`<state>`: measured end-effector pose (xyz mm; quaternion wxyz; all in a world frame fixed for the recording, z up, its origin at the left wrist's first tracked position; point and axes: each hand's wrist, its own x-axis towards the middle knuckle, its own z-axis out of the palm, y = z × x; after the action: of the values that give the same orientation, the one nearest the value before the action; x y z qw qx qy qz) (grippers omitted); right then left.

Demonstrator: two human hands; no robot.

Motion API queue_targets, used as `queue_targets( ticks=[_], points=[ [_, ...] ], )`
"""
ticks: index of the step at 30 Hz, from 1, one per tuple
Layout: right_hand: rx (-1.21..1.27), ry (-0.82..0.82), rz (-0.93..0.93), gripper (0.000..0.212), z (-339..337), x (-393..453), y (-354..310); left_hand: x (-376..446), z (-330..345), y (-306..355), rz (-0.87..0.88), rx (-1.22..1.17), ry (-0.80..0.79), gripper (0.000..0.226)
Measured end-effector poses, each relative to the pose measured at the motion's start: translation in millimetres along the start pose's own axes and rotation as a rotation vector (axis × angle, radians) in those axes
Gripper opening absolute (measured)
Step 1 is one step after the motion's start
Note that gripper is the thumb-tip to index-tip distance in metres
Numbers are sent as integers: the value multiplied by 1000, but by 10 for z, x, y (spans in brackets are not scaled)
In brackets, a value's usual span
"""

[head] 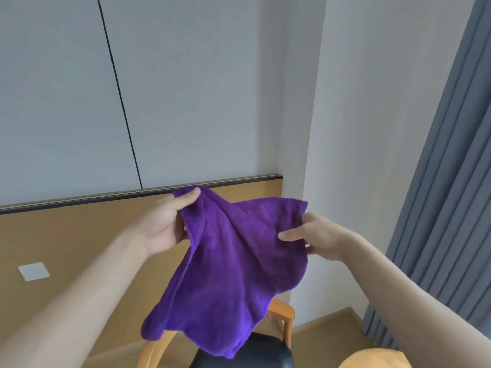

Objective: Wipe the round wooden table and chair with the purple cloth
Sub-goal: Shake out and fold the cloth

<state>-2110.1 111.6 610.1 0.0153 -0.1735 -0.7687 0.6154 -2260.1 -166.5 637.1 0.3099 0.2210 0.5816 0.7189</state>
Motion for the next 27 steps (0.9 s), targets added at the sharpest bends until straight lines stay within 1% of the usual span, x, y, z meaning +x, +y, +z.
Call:
queue_targets(
  ticks=[2, 4, 5, 6, 8, 9, 10, 11, 12, 14, 16, 17, 18, 19, 20, 21, 23, 24, 25, 26, 27],
  points=[
    [-62, 105, 86, 25, 47, 46, 121, -42, 23, -148, -74, 31, -110, 37],
    [-80, 200, 111, 20, 3, 73, 106, -32, -21, -267, -173, 157, -86, 50],
    [-104, 224, 114, 20, -37, 75, 64, -14, -56, -291, -224, 283, -42, 56],
    [-134, 222, 113, 23, -74, 67, 16, 6, -89, -279, -260, 474, 5, 58],
    [-234, 150, 107, 32, -108, 14, -108, 18, -162, -212, -318, 935, 75, 51],
    [-326, 105, 107, 37, -120, -14, -169, 13, -188, -170, -344, 1086, 76, 44],
    [-448, 71, 110, 44, -123, -37, -218, 3, -208, -130, -367, 1129, 52, 36],
    [-593, 53, 111, 52, -118, -57, -259, -18, -216, -80, -383, 1083, 9, 31],
    [-752, 51, 109, 63, -106, -74, -286, -39, -214, -27, -389, 1001, -45, 30],
    [-1013, 90, 117, 86, -74, -78, -282, -85, -210, 89, -369, 872, -123, 35],
    [-1106, 101, 122, 106, -71, -80, -253, -97, -234, 154, -316, 783, -97, 30],
    [-1110, 81, 116, 111, -75, -90, -242, -95, -239, 169, -289, 739, -55, 27],
    [-1103, 52, 111, 113, -82, -104, -235, -81, -245, 176, -260, 702, -2, 24],
    [-1100, 17, 106, 109, -85, -117, -231, -66, -245, 171, -231, 673, 58, 23],
    [-1099, -19, 100, 101, -77, -135, -228, -48, -243, 154, -208, 641, 123, 23],
    [-1105, -50, 88, 89, -60, -145, -225, -29, -243, 135, -188, 598, 185, 27],
    [-1116, -57, 19, 54, -37, -133, -209, -16, -243, 122, -145, 506, 265, 42],
    [-1131, -13, -32, 34, -34, -124, -209, -19, -239, 128, -124, 495, 259, 41],
    [-1156, 45, -71, 15, -33, -118, -216, -31, -236, 136, -114, 517, 224, 34],
    [-1167, 99, -103, 8, -46, -116, -224, -52, -240, 144, -114, 558, 176, 27],
    [-1167, 145, -125, 15, -66, -116, -239, -83, -242, 149, -122, 600, 132, 21]
  ],
)
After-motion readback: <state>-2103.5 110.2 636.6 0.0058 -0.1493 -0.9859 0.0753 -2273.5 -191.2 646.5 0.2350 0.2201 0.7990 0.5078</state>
